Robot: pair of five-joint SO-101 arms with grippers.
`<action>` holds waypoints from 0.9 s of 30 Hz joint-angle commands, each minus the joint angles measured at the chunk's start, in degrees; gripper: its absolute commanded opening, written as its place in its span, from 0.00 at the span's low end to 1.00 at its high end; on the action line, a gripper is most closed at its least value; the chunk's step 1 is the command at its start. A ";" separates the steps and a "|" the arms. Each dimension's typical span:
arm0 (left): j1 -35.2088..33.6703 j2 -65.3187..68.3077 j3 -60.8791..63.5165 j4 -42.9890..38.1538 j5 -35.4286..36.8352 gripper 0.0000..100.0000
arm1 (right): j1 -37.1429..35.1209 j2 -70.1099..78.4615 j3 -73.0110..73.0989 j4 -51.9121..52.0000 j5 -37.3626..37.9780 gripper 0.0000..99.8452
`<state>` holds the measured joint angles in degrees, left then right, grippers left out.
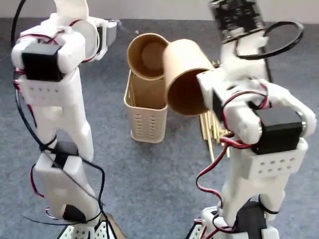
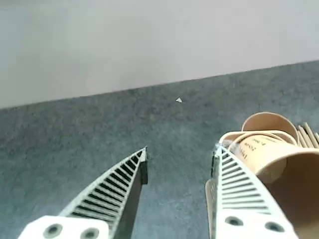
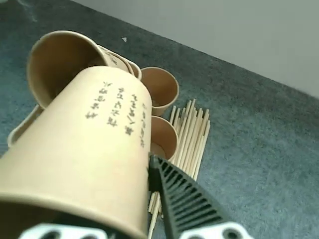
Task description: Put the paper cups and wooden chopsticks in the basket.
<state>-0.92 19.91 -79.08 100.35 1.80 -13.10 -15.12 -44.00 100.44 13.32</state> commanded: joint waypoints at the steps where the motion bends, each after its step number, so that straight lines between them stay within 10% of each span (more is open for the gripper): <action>1: 0.13 -6.90 7.60 0.88 -0.18 0.23 | -3.30 -1.01 -1.98 0.40 -0.62 0.01; 10: 0.84 -5.67 17.10 -2.11 -0.26 0.23 | -3.38 0.75 -0.31 -1.19 -2.37 0.01; 27: -27.03 -5.41 14.37 -6.15 -0.26 0.23 | -9.10 17.71 -5.32 -8.75 -4.75 0.01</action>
<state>-23.87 15.43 -62.81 94.81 1.80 -22.42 2.73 -46.64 89.80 9.01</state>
